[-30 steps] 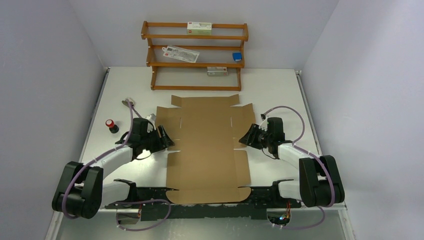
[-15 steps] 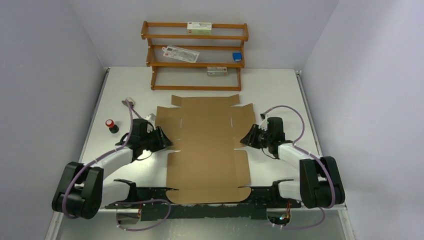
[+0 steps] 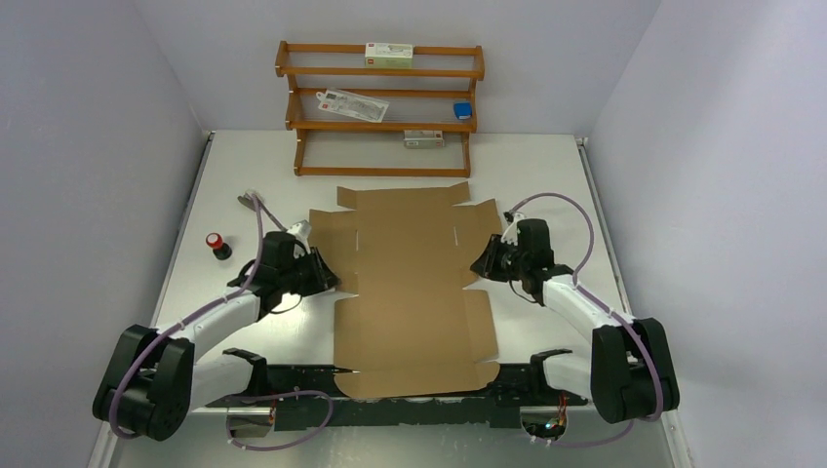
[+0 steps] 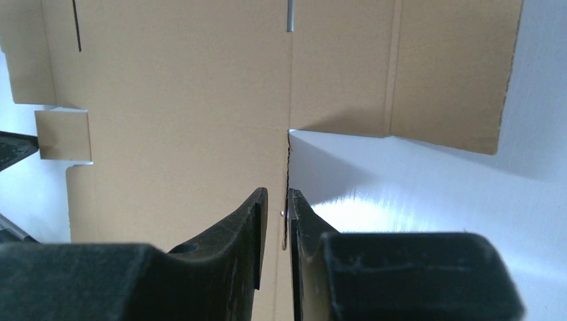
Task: Fold the paper box
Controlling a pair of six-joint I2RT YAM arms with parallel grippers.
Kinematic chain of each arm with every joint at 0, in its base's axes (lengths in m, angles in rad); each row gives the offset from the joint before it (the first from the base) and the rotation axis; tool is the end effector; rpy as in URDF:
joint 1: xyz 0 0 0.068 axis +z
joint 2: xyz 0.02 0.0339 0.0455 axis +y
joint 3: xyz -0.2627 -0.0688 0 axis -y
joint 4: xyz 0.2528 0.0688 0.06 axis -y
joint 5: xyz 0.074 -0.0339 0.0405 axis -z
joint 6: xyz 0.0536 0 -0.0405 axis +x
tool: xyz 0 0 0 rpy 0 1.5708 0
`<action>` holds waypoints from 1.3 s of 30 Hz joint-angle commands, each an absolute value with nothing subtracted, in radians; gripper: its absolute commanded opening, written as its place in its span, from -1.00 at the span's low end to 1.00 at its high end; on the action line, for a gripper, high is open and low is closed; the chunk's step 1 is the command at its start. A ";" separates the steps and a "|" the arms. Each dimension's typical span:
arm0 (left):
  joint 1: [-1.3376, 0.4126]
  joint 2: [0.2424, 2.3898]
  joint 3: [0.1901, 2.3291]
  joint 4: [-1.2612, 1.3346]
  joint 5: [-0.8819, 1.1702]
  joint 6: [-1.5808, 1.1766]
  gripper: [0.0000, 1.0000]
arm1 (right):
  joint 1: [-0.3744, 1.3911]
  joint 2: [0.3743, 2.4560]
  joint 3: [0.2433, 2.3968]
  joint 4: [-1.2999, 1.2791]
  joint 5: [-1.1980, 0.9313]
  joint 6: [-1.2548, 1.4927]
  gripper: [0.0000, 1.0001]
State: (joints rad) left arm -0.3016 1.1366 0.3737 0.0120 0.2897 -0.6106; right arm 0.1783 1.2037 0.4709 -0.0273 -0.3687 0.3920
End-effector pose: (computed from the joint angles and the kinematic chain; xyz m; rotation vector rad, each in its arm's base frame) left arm 0.2106 -0.0816 0.1350 -0.2203 2.4089 -0.7782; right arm 0.2363 0.0622 0.1488 0.0642 2.3758 0.7099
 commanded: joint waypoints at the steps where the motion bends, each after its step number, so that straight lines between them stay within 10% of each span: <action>1: -0.360 1.138 0.430 0.003 0.232 -0.618 -0.46 | 0.217 1.182 0.524 -0.103 -0.272 0.361 -0.57; 25: -0.688 1.245 0.637 -0.162 -0.106 -0.592 -0.48 | 0.487 1.269 0.674 -0.270 0.123 0.352 -0.67; 39: -0.582 1.225 0.773 -0.289 -0.063 -0.500 0.10 | 0.430 1.278 0.813 -0.324 0.098 0.268 -0.41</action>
